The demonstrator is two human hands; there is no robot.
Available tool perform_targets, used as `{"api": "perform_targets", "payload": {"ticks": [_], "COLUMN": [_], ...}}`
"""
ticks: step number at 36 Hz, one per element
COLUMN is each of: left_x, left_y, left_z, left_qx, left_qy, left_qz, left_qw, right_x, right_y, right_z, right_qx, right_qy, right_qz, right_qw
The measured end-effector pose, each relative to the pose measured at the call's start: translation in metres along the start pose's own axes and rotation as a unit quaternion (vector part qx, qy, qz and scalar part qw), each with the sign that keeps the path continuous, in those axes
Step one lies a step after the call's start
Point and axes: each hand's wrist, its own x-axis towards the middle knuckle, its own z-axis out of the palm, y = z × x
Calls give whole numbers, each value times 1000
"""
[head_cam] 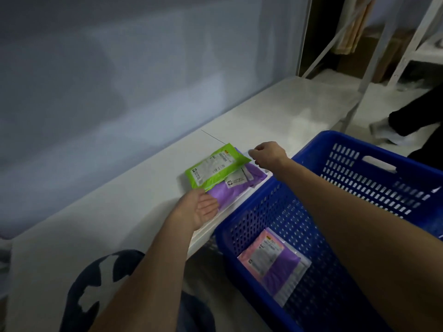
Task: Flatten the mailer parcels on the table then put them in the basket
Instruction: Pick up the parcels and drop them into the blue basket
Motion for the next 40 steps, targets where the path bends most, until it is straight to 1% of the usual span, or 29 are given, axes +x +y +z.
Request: {"api": "perform_targets", "payload": {"ticks": [3, 5, 11, 14, 18, 25, 27, 32, 37, 40], "left_x": [10, 16, 35, 42, 52, 67, 67, 59, 47, 37], "left_y": [4, 8, 28, 36, 40, 39, 40, 41, 40, 39], "left_z": [-10, -14, -15, -17, -18, -15, -14, -6, -2, 0], "left_qx": [-41, -48, -57, -64, -100, -161, -178, -164, -143, -132], "left_qy": [18, 28, 12, 19, 30, 81, 74, 67, 80, 73], "left_qz": [-2, 6, 57, 79, 100, 137, 139, 158, 188, 205], "left_qw": [999, 998, 997, 995, 990, 974, 971, 971, 969, 967], "right_x": [8, 13, 30, 40, 50, 53, 53, 50, 39, 31], "right_y": [-5, -6, -9, -8, -4, 7, 8, 11, 13, 16], "right_z": [10, 15, 26, 29, 37, 49, 49, 38, 28, 23], "right_qx": [-15, -20, -23, 11, 55, 161, 184, 233, 245, 260], "right_qy": [-7, -8, -6, -20, -34, -49, -50, -54, -53, -56], "right_qz": [-2, -2, -3, 9, 10, 31, 41, 46, 36, 31], "right_qw": [1000, 1000, 1000, 1000, 998, 985, 981, 970, 967, 964]}}
